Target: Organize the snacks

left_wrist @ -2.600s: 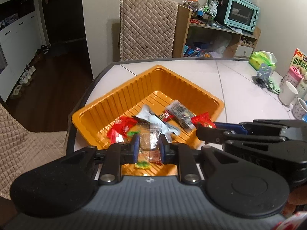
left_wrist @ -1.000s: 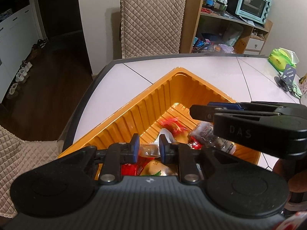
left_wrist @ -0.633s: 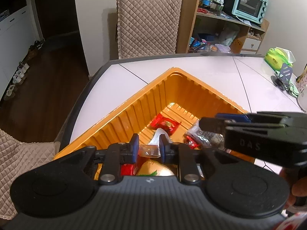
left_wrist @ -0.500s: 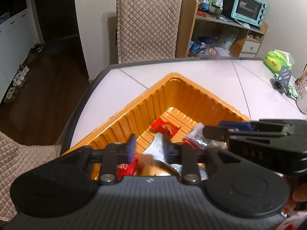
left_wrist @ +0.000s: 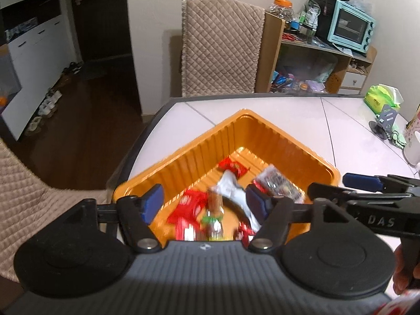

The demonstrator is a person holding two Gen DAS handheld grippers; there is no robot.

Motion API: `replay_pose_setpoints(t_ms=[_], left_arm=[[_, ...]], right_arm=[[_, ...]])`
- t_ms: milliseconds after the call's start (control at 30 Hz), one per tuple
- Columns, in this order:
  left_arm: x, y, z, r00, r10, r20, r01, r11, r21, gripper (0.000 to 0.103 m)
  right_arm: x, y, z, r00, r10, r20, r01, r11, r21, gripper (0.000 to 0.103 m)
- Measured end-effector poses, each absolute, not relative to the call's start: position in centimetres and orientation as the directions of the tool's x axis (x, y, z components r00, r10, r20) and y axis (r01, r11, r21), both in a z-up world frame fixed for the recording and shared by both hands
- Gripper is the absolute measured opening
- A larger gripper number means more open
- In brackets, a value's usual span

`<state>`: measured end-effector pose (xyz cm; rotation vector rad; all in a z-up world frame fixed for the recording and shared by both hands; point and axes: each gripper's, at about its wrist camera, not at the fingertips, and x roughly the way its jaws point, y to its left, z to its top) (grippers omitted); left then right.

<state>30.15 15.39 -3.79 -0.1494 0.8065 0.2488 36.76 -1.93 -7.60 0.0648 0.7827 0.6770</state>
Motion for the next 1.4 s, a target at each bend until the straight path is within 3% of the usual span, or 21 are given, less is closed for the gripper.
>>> replay_pose_setpoints(t_ms=[267, 733, 1400], left_arm=[[23.3, 11.3, -1.4, 0.656, 0.2, -0.728, -0.332, 0.943, -0.04, 0.076], [13.2, 2.1, 0.1, 0.637, 0.211, -0.741, -0.361, 0.932, -0.044, 0.076], [5.1, -0.1, 1.0, 0.635, 0.105, -0.765, -0.206, 0.978, -0.036, 0.076]], right_arm=[[30.7, -7.0, -4.6, 0.512, 0.607, -0.607, -0.561, 0.772, 0.299, 0.081], [21.4, -15.6, -2.9, 0.47, 0.605, -0.643, -0.574, 0.763, 0.297, 0.081], [9.8, -17.8, -1.1, 0.5, 0.501, -0.706, -0.455, 0.846, 0.278, 0.081]])
